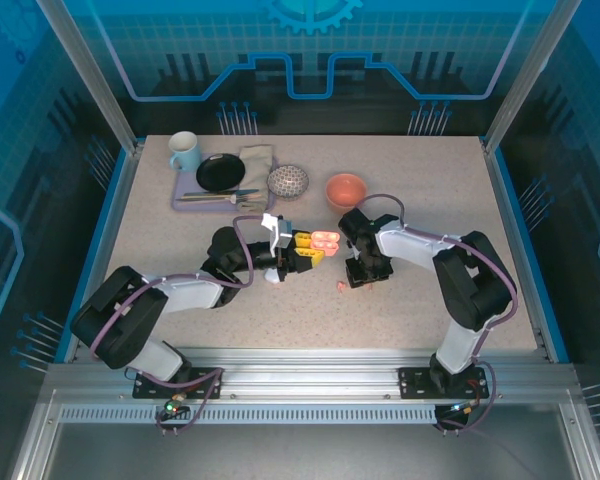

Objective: Insert the wireless bluetooth earbuds into the charging case

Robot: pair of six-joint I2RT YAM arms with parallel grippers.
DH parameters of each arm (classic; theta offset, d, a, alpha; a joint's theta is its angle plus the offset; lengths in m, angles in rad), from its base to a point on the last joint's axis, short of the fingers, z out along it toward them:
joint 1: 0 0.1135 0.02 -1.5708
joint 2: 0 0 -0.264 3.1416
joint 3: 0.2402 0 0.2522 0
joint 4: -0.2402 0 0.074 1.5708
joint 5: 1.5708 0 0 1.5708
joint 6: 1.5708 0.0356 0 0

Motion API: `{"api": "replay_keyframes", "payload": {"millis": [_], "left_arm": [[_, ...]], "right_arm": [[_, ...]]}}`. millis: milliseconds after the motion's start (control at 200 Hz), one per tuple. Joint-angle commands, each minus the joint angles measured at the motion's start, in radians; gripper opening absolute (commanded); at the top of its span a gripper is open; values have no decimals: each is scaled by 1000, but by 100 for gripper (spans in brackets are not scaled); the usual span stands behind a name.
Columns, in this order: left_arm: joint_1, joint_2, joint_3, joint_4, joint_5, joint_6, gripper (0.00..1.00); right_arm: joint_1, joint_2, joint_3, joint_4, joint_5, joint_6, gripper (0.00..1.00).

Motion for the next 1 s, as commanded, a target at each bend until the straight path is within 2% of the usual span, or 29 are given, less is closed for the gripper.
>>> {"api": "replay_keyframes", "payload": {"millis": [0, 140, 735, 995], "left_arm": [[3, -32, -7, 6, 24, 33, 0], [3, -31, -5, 5, 22, 32, 0], [3, -32, 1, -10, 22, 28, 0], [4, -36, 1, -15, 22, 24, 0]], "right_arm": [[13, 4, -3, -28, 8, 25, 44], [13, 10, -9, -21, 7, 33, 40], [6, -8, -35, 2, 6, 73, 38], [-17, -9, -20, 0, 3, 59, 28]]}}
